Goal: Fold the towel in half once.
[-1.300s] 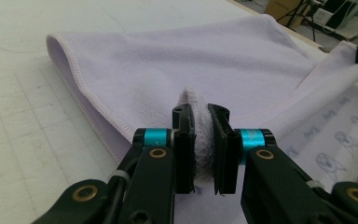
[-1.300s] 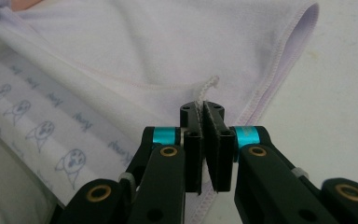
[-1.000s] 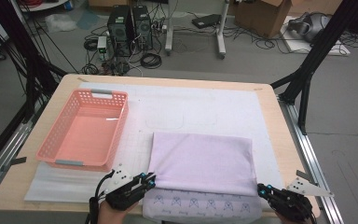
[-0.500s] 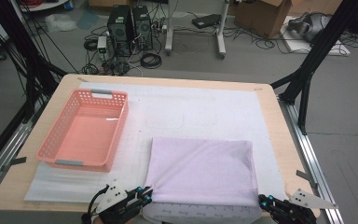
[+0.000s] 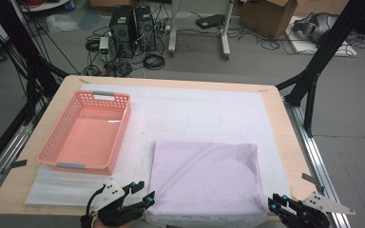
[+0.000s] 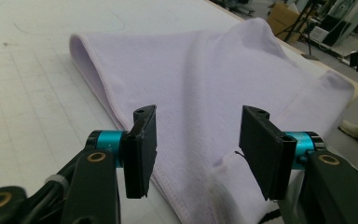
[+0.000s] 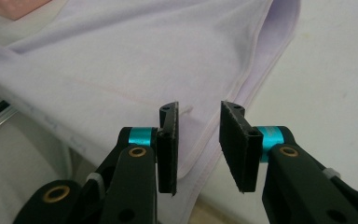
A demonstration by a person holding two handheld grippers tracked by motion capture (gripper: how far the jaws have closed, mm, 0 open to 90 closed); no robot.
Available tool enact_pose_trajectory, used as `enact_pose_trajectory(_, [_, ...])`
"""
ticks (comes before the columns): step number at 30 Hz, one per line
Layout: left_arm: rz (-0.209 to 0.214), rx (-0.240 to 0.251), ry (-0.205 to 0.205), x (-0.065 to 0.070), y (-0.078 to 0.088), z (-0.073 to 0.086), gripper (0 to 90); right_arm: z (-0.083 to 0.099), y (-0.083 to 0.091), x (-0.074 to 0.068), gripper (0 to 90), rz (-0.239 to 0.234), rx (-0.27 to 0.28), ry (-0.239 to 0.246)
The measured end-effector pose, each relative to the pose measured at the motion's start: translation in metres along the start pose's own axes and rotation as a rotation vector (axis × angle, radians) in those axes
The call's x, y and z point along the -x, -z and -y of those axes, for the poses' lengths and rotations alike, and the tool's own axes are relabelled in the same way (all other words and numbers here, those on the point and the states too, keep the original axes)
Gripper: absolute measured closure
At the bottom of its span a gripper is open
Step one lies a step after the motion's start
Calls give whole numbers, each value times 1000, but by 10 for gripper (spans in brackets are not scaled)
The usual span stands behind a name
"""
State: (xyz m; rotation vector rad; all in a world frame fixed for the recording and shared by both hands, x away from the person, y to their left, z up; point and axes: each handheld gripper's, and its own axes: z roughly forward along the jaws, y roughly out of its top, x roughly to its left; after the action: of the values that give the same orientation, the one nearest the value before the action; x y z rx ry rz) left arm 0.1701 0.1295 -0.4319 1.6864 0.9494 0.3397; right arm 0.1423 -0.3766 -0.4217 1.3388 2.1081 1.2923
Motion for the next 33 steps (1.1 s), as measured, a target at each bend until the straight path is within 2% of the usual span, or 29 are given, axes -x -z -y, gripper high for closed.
enact_pose_trajectory(5, [-1, -2, -9, -5, -12, -6, 449, -9, -16, 4, 695, 47, 1, -2])
enact_pose_trajectory(10, [0, 0, -9, -12, -25, -13, 449, -16, -38, 11, 705, 65, -21, -20])
enact_pose_trajectory(14, [2, -6, -6, -22, -34, -19, 450, -22, -60, 16, 650, 83, -52, -10])
enact_pose_trajectory(17, [4, -8, 2, -30, -42, -23, 450, -26, -76, 24, 645, 103, -73, -19])
enact_pose_trajectory(18, [3, -14, -2, -33, -44, -24, 450, -28, -82, 26, 653, 102, -81, -25])
enact_pose_trajectory(20, [4, -22, 0, -37, -50, -27, 450, -31, -91, 31, 783, 94, -97, -24])
enact_pose_trajectory(21, [5, -26, -2, -39, -53, -28, 450, -33, -93, 32, 866, 88, -99, -12])
enact_pose_trajectory(24, [2, -34, -1, -46, -61, -32, 450, -39, -88, 30, 875, 95, -130, -2])
enact_pose_trajectory(26, [1, -43, 1, -50, -67, -34, 450, -40, -79, 31, 874, 108, -154, -24])
enact_pose_trajectory(28, [-2, -51, 3, -54, -73, -36, 450, -38, -73, 32, 870, 122, -207, -48])
enact_pose_trajectory(30, [-9, -67, 2, -59, -82, -39, 448, -38, -72, 33, 827, 113, -235, -65])
enact_pose_trajectory(31, [-11, -77, 2, -61, -85, -39, 444, -38, -73, 33, 749, 124, -239, -61])
enact_pose_trajectory(32, [-12, -85, 8, -63, -90, -40, 442, -40, -74, 33, 672, 137, -229, -63])
enact_pose_trajectory(33, [-24, -89, 7, -65, -94, -41, 440, -42, -76, 35, 652, 138, -206, -68])
